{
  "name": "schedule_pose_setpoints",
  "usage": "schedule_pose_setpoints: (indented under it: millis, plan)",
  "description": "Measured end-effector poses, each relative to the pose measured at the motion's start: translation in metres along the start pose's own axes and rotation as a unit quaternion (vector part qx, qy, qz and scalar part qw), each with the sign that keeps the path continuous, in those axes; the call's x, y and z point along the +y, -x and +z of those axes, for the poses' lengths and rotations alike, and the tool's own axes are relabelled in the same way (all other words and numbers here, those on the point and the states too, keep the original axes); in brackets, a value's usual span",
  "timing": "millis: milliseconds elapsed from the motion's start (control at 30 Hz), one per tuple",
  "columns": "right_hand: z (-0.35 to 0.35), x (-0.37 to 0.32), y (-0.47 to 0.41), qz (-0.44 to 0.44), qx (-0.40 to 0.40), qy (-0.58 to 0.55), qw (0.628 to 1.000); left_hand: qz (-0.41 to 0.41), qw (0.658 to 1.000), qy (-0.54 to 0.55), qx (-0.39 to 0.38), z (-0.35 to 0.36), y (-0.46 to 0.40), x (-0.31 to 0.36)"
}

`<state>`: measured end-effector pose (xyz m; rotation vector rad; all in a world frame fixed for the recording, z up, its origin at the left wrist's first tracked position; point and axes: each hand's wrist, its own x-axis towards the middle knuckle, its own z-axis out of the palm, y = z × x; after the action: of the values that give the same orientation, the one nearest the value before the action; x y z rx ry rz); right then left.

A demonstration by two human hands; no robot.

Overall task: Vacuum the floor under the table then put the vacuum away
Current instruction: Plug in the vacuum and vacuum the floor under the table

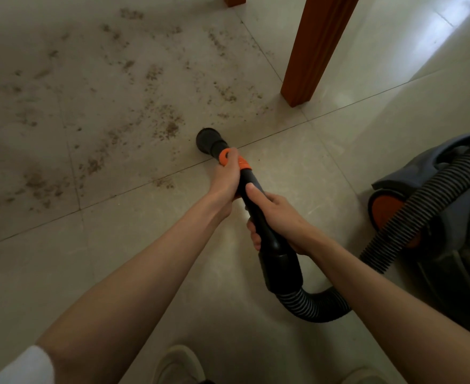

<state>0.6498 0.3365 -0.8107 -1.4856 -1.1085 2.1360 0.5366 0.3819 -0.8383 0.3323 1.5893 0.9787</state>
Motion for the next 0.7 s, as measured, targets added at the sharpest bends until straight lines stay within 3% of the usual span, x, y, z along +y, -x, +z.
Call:
schedule_pose_setpoints:
  millis: [233, 533, 700]
  plan:
    - [0.006, -0.001, -0.008, -0.015, 0.015, 0.016, 1.000, -0.005, 0.999, -0.040, -0.013, -0.011, -0.007, 0.005]
    - [-0.030, 0.004, -0.001, -0.058, 0.150, -0.057, 0.985, 0.072, 0.957, -0.253, -0.124, 0.041, -0.004, 0.015]
    - [-0.029, 0.000, -0.008, -0.065, 0.160, -0.048, 0.984, 0.116, 0.962, -0.224, -0.108, 0.046, -0.013, 0.015]
